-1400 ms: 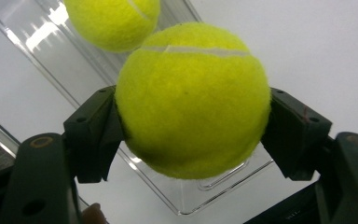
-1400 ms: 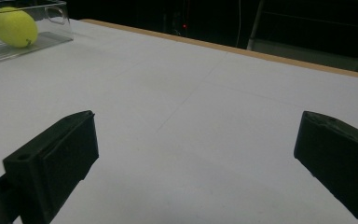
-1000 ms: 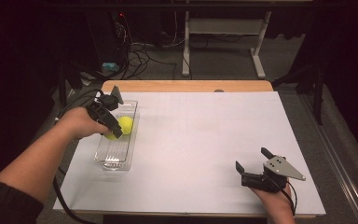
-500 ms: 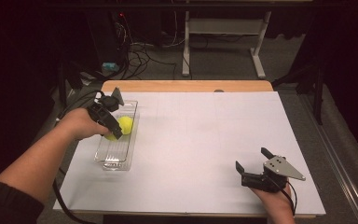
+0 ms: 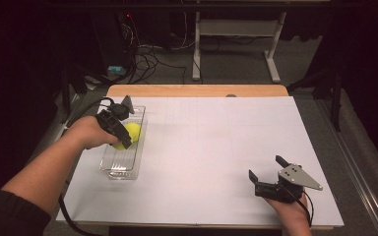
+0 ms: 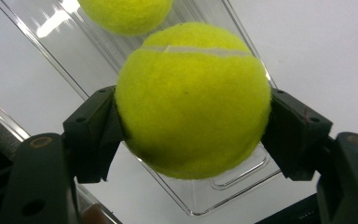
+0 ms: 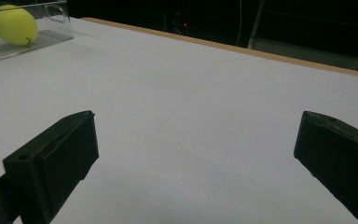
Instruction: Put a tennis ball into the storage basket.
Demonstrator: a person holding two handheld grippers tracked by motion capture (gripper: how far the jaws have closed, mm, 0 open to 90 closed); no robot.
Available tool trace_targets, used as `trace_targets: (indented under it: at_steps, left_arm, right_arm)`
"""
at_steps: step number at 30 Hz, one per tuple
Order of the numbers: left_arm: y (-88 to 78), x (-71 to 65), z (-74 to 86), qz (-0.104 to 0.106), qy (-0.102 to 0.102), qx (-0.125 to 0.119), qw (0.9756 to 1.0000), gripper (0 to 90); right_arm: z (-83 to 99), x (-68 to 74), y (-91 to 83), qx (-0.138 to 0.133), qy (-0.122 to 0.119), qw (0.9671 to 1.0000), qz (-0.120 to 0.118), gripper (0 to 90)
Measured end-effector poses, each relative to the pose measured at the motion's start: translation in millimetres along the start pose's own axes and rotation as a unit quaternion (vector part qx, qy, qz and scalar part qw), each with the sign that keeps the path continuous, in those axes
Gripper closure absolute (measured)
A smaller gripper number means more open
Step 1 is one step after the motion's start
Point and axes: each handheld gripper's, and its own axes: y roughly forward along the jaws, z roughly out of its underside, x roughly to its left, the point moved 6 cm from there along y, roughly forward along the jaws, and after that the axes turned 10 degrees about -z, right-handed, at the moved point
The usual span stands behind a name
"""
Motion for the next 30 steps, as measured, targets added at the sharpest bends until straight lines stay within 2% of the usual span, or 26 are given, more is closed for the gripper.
trace_targets:
  at_steps: [16, 30]
  left_arm:
    - [9.8, -2.3, 0.2, 0.001, 0.002, 0.008, 1.0, 27.0]
    - [15.7, -5.2, 0.2, -0.007, 0.005, 0.01, 0.9999, 26.8]
  right_arm:
    - [0.0, -0.2, 0.0, 0.0, -0.001, 1.0, 0.0, 0.0]
    - [-0.2, 0.1, -0.4, 0.0, 0.0, 1.0, 0.001, 0.0]
